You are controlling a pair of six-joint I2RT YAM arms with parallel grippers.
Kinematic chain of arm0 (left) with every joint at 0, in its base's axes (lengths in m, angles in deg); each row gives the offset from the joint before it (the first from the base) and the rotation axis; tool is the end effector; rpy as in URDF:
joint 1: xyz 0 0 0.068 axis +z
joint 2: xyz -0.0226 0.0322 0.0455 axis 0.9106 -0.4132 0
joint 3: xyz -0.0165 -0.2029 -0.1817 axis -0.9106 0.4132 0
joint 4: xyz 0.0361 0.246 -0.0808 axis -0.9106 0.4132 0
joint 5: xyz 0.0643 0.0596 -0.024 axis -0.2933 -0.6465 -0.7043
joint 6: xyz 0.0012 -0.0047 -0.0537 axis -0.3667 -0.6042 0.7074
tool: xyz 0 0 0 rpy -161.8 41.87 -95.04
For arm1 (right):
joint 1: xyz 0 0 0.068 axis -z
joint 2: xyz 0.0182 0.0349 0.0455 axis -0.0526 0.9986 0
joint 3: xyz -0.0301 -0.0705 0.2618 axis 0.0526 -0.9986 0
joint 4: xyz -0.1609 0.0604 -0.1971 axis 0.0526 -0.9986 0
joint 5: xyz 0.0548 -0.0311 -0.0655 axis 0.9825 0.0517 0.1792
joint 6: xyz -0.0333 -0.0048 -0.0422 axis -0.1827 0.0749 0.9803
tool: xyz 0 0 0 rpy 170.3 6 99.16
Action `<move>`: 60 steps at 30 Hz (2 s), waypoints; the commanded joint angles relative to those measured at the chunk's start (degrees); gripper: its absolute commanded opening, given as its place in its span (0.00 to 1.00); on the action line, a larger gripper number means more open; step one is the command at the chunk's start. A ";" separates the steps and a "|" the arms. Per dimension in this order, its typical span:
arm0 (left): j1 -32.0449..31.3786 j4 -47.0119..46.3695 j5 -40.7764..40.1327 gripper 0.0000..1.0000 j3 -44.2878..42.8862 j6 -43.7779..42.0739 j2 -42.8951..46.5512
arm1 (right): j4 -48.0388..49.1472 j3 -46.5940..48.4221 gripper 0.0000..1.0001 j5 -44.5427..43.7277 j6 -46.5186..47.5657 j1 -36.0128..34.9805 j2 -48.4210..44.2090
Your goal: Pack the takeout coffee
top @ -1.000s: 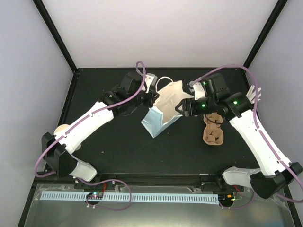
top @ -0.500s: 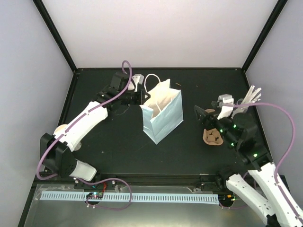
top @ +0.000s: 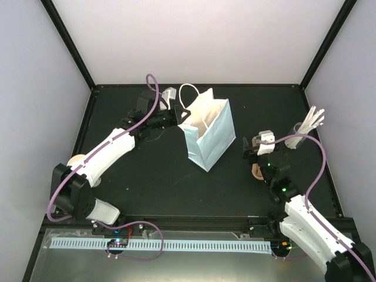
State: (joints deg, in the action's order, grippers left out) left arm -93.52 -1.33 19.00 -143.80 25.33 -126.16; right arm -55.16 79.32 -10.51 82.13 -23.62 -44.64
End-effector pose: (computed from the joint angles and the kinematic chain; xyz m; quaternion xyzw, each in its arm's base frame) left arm 0.2883 -0.1692 0.3237 0.0234 0.8377 -0.4332 0.3317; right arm 0.1561 0.0676 0.2350 -0.0880 0.7637 0.0495 0.6376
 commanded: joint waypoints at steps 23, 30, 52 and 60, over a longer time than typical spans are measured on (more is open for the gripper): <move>-2.64 -5.54 3.74 0.02 -8.03 -4.60 -7.37 | 61.68 -8.82 0.90 20.75 2.35 26.62 42.40; -2.60 -4.26 3.35 0.02 -6.94 -7.15 -6.14 | 52.99 -5.25 1.00 21.46 3.19 26.66 41.40; -2.22 2.65 2.71 0.02 -6.47 -15.55 -3.21 | 51.52 -4.04 1.00 19.62 2.24 26.68 41.83; -1.07 2.96 2.62 0.02 -6.58 -15.36 -3.31 | 51.52 -4.04 1.00 19.64 2.20 26.64 41.79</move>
State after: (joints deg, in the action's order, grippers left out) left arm -95.53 1.54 21.93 -149.05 10.73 -131.08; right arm -5.32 74.40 9.94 84.27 2.78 -2.78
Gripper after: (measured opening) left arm 0.016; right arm 0.999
